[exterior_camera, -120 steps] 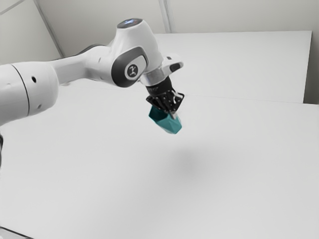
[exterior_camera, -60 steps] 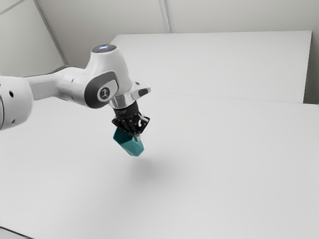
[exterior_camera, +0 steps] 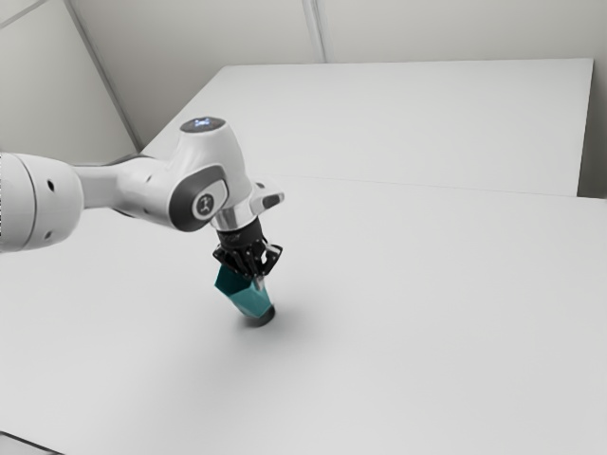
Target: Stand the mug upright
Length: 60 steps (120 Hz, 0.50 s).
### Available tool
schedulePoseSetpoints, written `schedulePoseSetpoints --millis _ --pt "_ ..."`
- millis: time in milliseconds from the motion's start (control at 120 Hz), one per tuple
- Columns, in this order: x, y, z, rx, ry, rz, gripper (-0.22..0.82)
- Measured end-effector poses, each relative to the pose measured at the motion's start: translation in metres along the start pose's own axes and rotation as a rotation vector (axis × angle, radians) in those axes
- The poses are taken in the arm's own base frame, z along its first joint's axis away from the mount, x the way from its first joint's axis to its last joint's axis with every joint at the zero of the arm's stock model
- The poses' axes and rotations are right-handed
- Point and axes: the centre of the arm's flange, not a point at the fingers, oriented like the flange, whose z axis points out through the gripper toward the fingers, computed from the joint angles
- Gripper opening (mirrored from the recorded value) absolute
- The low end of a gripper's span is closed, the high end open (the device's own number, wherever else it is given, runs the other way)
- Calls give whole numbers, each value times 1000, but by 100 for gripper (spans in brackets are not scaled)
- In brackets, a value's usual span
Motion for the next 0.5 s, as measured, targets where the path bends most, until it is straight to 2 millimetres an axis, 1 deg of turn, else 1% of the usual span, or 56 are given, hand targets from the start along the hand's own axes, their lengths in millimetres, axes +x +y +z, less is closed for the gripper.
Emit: schedulePoseSetpoints --millis 117,217,392,500 --pt "4 -2 9 0 -5 -6 -18" --pt "5 -1 12 -3 -1 -7 -17" --pt "3 4 11 -8 -1 2 21" --pt "2 6 7 -10 4 7 37"
